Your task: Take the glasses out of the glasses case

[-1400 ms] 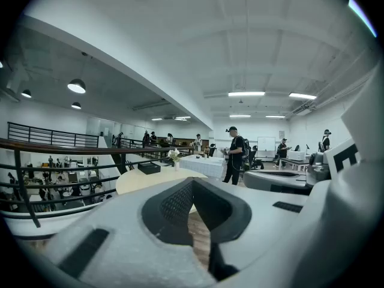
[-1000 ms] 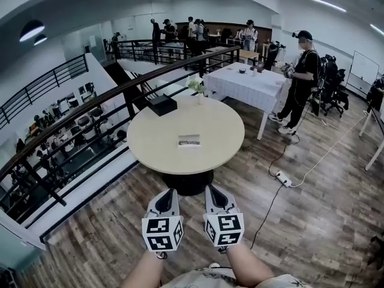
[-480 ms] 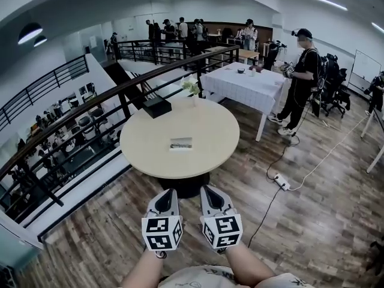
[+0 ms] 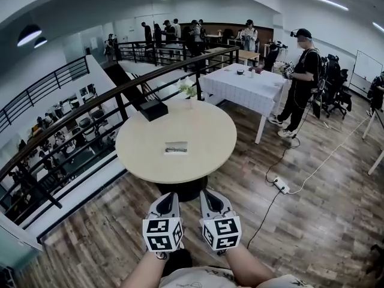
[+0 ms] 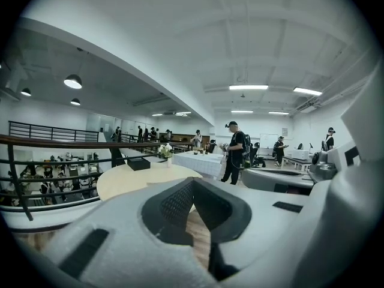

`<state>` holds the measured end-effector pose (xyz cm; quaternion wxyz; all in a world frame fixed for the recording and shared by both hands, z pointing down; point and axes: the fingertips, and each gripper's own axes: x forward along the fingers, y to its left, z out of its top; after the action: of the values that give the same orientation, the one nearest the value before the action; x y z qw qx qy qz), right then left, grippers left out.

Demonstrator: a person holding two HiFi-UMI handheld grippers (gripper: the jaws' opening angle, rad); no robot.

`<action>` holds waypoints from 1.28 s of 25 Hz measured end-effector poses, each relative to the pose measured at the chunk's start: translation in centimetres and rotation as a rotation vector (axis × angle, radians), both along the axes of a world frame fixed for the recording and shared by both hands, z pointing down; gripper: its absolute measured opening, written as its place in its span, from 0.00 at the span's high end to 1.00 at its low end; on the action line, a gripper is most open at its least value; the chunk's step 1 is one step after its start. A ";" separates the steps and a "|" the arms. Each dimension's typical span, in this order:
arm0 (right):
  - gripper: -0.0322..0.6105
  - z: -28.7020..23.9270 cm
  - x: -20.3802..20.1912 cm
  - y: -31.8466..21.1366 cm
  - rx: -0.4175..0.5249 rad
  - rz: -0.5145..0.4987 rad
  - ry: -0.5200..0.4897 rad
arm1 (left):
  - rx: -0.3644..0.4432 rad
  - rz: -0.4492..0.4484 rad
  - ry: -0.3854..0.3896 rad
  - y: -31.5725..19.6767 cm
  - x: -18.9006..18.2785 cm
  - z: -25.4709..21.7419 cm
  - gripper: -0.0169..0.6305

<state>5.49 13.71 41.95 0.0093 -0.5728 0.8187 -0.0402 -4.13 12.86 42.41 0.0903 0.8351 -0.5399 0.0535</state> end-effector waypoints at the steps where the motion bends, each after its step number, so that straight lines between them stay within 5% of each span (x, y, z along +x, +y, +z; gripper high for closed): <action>1: 0.93 0.3 0.3 -0.4 -0.006 0.001 -0.001 | -0.004 0.001 0.001 -0.3 0.3 0.3 0.95; 20: 0.93 2.4 1.9 -8.2 -0.062 -0.008 -0.017 | -0.063 0.010 -0.009 -8.0 2.5 3.0 0.95; 32: 0.93 1.5 1.5 -18.3 -0.063 -0.004 0.002 | -0.067 0.027 -0.006 -18.3 2.4 2.0 0.95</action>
<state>6.99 -4.56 43.42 -0.0097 -0.5710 0.8183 -0.0653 -1.77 -5.45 44.42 0.1160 0.8386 -0.5269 0.0754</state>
